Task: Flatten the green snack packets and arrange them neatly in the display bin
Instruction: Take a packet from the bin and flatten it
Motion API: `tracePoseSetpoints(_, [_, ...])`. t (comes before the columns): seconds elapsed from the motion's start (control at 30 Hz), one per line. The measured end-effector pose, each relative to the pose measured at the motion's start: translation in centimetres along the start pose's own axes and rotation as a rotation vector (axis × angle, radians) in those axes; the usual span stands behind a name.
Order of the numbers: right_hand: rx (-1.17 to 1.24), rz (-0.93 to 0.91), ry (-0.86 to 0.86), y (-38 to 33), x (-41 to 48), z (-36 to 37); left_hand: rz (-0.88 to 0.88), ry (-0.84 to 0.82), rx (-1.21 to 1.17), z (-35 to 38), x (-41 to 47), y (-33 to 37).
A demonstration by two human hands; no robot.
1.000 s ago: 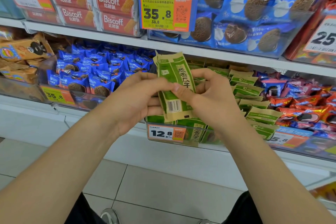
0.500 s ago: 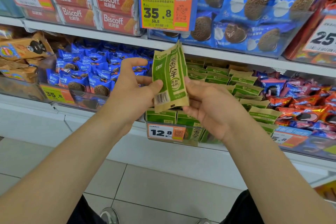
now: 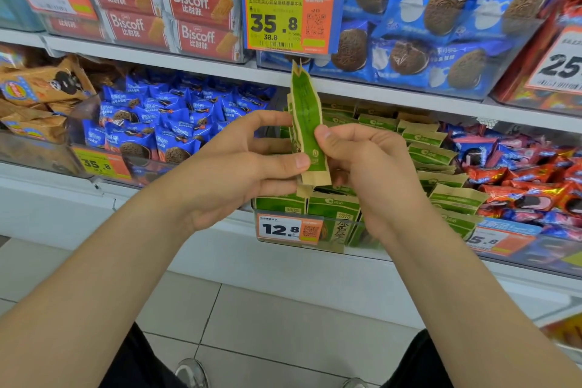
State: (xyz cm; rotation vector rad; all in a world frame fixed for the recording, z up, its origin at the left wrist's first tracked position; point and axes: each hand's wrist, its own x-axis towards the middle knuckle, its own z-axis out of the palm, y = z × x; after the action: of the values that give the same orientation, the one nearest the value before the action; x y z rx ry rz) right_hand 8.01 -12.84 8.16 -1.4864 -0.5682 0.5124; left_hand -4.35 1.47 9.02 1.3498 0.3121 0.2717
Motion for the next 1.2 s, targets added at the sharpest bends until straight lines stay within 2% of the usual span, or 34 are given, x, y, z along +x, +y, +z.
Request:
tracePoseSetpoints(0.1, [0.001, 0.002, -0.012, 0.1, 0.1, 0.0, -0.01, -0.008, -0.029, -0.1, 0.1, 0.0])
tracePoseSetpoints(0.2, [0.011, 0.016, -0.097, 0.0, 0.1, -0.3, -0.013, 0.003, -0.033, -0.2, 0.4, -0.1])
tracePoseSetpoints(0.33, [-0.073, 0.076, -0.353, -0.5, -0.1, -0.9, 0.038, 0.206, -0.08, 0.0, 1.2, -0.4])
tracePoseSetpoints(0.43, [-0.14, 0.103, -0.489, -0.8, -0.3, -1.0, 0.093, 0.318, 0.073, 0.0, 1.2, -0.6])
tracePoseSetpoints(0.5, [-0.172, 0.08, -0.413, -0.8, -0.3, -0.6, 0.136, 0.318, 0.212, 0.2, 1.0, -0.8])
tracePoseSetpoints(0.57, [-0.215, 0.026, -0.25, -0.6, -0.2, -0.2, 0.201, 0.283, 0.366, 0.5, 0.9, -1.2])
tracePoseSetpoints(0.63, [-0.286, -0.084, -0.11, 0.0, 0.2, 0.1, 0.262, 0.235, 0.502, 0.9, 0.9, -1.7])
tracePoseSetpoints(0.7, [-0.367, -0.205, -0.063, 0.5, 0.5, 0.3, 0.302, 0.229, 0.591, 0.9, 0.9, -2.1])
tracePoseSetpoints(0.77, [-0.365, -0.18, -0.083, 0.6, 0.6, 0.4, 0.321, 0.247, 0.641, 0.9, 0.9, -2.4])
tracePoseSetpoints(0.9, [-0.23, 0.019, -0.168, 0.2, 0.3, 0.4, 0.307, 0.246, 0.612, 0.6, 1.0, -2.4])
tracePoseSetpoints(1.07, [-0.13, 0.076, -0.186, 0.1, 0.3, 0.2, 0.276, 0.217, 0.541, 0.8, 0.8, -2.1])
tracePoseSetpoints(1.2, [0.049, 0.024, -0.425, -0.4, 0.5, -1.2, 0.179, 0.146, 0.419, 0.3, 0.4, -1.1])
